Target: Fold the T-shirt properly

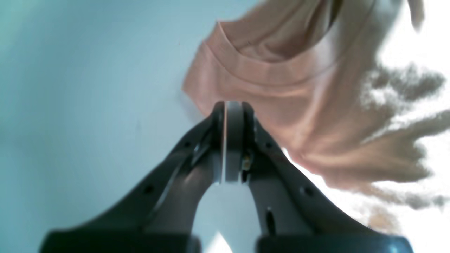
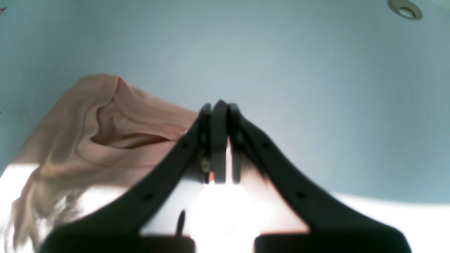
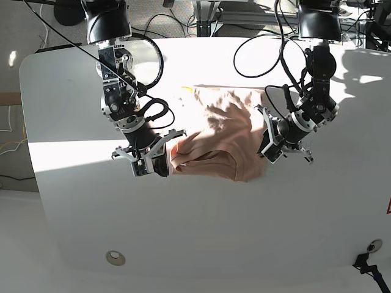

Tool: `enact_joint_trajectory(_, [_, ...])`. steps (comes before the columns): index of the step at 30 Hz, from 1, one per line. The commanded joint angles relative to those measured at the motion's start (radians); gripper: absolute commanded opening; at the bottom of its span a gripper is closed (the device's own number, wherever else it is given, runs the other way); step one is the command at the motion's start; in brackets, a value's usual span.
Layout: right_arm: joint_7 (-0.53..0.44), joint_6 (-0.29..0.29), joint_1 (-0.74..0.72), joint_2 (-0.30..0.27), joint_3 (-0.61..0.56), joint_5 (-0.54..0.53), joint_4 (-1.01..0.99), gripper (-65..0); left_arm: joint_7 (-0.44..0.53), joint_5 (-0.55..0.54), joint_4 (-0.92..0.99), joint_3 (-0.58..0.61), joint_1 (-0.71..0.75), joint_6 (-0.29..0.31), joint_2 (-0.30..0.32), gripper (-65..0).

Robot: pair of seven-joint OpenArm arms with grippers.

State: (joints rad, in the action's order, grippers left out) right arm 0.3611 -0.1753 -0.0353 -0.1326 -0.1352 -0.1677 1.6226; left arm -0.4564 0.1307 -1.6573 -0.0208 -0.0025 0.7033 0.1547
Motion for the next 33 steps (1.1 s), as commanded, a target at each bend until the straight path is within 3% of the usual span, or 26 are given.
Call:
enact_joint_trajectory(1, [-0.038, 0.036, 0.002, 0.000, 0.004, 0.090, 0.052, -65.0, 0.017, -0.016, -0.063, -0.043, -0.012, -0.005, -0.013, -65.0])
enact_joint_trajectory(3, [-0.067, 0.039, 0.039, 0.001, 0.004, 0.173, 0.074, -65.0, 0.052, -0.016, -0.097, -0.112, 0.009, -0.012, -0.045, -65.0])
enact_joint_trajectory(4, [-0.103, 0.039, 0.064, 0.001, 0.006, 0.191, 0.077, -65.0, 0.084, -0.016, -0.108, -0.143, 0.026, -0.046, -0.059, -65.0])
enact_joint_trajectory(11, [-0.339, 0.039, 0.255, -0.019, 0.119, 0.195, 0.072, -65.0, 0.368, -0.015, -0.097, -0.285, 0.166, -0.158, -0.162, -65.0])
enact_joint_trajectory(16, [-0.359, 0.039, 0.427, -0.017, 0.167, 0.195, 0.138, -65.0, 0.486, -0.018, -0.126, -0.344, 0.296, -0.178, -0.203, -65.0])
enact_joint_trajectory(25, [-0.360, 0.047, 0.763, 0.018, 0.168, 0.196, 0.321, -65.0, 0.506, -0.018, -0.271, -0.360, 0.651, -0.176, -0.225, -65.0])
enact_joint_trajectory(29, [-0.412, 0.047, 0.903, 0.021, 0.168, 0.196, 0.336, -65.0, 0.508, -0.026, -0.301, -0.357, 0.816, -0.175, -0.225, -65.0])
enact_joint_trajectory(33, [-0.452, 0.047, 1.041, 0.024, 0.164, 0.196, 0.334, -65.0, 0.508, -0.107, -0.306, -0.362, 0.944, -0.175, -0.225, -65.0])
